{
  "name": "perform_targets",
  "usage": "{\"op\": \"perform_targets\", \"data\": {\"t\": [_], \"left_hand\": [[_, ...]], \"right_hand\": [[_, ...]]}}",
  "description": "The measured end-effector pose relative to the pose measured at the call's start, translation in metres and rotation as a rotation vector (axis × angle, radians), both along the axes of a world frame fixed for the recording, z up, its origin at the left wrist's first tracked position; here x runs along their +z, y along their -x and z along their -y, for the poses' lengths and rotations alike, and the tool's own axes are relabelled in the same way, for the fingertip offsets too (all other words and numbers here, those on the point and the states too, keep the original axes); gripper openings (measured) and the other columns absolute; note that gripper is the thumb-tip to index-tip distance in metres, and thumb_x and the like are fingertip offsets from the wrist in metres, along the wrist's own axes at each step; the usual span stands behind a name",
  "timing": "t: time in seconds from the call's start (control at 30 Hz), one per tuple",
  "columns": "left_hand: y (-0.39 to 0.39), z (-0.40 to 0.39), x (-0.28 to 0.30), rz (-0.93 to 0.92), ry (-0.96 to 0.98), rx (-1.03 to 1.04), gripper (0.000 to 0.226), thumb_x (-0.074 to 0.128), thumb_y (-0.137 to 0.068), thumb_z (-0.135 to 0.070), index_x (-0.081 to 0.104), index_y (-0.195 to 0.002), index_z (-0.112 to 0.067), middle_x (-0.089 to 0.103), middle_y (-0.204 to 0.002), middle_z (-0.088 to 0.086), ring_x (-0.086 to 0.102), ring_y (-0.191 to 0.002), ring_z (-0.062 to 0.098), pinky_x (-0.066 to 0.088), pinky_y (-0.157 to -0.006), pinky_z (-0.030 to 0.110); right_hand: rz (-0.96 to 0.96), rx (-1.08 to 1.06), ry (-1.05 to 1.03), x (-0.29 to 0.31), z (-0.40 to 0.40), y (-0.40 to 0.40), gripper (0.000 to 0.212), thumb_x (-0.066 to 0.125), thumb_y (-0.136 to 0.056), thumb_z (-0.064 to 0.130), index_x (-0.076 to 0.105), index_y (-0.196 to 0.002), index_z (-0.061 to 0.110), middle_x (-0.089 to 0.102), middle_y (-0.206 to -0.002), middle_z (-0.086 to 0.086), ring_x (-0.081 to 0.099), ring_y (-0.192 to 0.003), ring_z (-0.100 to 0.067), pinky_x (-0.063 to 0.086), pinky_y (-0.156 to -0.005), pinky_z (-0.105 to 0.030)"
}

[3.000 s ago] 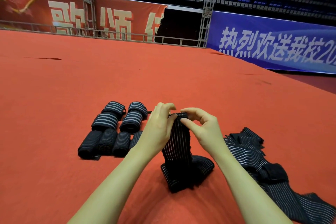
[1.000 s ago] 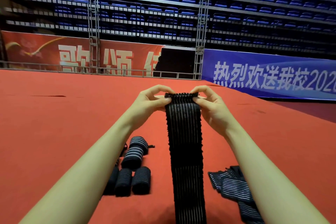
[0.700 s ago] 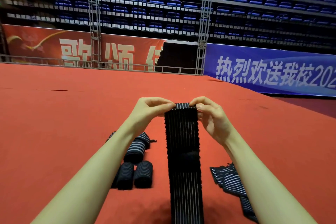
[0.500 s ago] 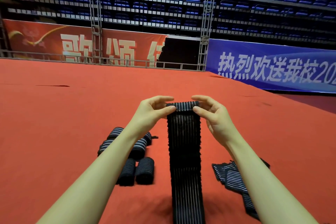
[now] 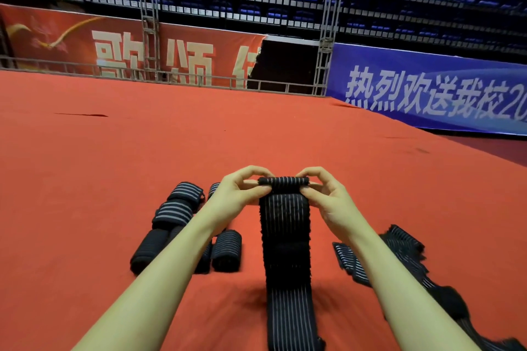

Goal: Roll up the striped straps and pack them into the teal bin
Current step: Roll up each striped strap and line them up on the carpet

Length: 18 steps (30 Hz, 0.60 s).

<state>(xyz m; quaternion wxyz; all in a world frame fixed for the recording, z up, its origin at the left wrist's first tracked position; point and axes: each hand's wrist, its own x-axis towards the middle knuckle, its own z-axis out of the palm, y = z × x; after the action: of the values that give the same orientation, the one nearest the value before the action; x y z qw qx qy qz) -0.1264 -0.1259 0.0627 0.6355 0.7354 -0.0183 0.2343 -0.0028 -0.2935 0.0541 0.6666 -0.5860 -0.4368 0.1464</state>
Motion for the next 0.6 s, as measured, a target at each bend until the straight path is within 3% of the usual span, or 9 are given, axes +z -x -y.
{"op": "perform_targets", "data": {"t": [0.07, 0.2, 0.37, 0.43, 0.5, 0.6], "left_hand": [[0.001, 0.0, -0.002, -0.005, 0.002, -0.005, 0.022, 0.058, -0.088, 0.005, 0.065, -0.094, -0.015, 0.069, -0.074, -0.001, 0.061, -0.067, 0.004, 0.046, -0.062, 0.015], [0.005, -0.004, -0.006, 0.007, -0.005, 0.017, 0.027, 0.064, -0.081, 0.006, 0.074, -0.088, -0.017, 0.07, -0.074, -0.002, 0.062, -0.071, 0.004, 0.047, -0.068, 0.016], [0.006, -0.004, -0.015, 0.018, 0.031, 0.116, 0.018, 0.072, -0.08, -0.001, 0.075, -0.083, -0.018, 0.07, -0.08, 0.003, 0.062, -0.076, 0.01, 0.049, -0.076, 0.024], [0.005, -0.002, -0.016, 0.005, -0.006, 0.133, 0.022, 0.071, -0.08, 0.001, 0.072, -0.094, -0.016, 0.068, -0.081, 0.001, 0.062, -0.076, 0.01, 0.05, -0.075, 0.022], [0.005, -0.002, -0.015, -0.017, 0.007, 0.128, 0.032, 0.071, -0.08, 0.0, 0.066, -0.108, -0.015, 0.067, -0.083, -0.001, 0.063, -0.078, 0.009, 0.05, -0.072, 0.019], [0.006, -0.002, -0.013, -0.043, -0.058, 0.128, 0.018, 0.066, -0.086, -0.002, 0.064, -0.101, -0.011, 0.065, -0.085, 0.006, 0.06, -0.074, 0.007, 0.048, -0.065, 0.017]], "right_hand": [[-0.102, 0.035, -0.022, -0.004, -0.001, -0.001, 0.021, 0.06, -0.078, 0.008, 0.065, -0.089, 0.025, 0.064, -0.078, 0.0, 0.057, -0.072, -0.012, 0.044, -0.068, -0.022], [-0.199, 0.035, -0.04, -0.008, -0.005, 0.002, 0.025, 0.05, -0.085, -0.01, 0.06, -0.082, 0.013, 0.062, -0.069, 0.002, 0.055, -0.064, -0.009, 0.04, -0.066, -0.025], [-0.076, -0.003, 0.047, -0.007, -0.005, 0.006, 0.011, 0.067, -0.067, 0.027, 0.07, -0.077, 0.025, 0.056, -0.073, 0.0, 0.047, -0.076, -0.017, 0.034, -0.071, -0.03], [-0.025, -0.035, 0.042, -0.009, -0.002, 0.005, 0.012, 0.072, -0.072, 0.018, 0.071, -0.08, 0.026, 0.06, -0.077, -0.001, 0.055, -0.078, -0.014, 0.042, -0.074, -0.024], [-0.035, -0.039, 0.008, -0.009, 0.0, 0.003, 0.028, 0.07, -0.079, 0.001, 0.072, -0.095, 0.024, 0.067, -0.086, -0.002, 0.063, -0.085, -0.013, 0.048, -0.08, -0.023], [-0.042, -0.075, 0.015, -0.008, -0.002, 0.004, 0.027, 0.064, -0.084, -0.005, 0.068, -0.105, 0.012, 0.07, -0.095, 0.0, 0.063, -0.093, -0.011, 0.048, -0.083, -0.023]]}}
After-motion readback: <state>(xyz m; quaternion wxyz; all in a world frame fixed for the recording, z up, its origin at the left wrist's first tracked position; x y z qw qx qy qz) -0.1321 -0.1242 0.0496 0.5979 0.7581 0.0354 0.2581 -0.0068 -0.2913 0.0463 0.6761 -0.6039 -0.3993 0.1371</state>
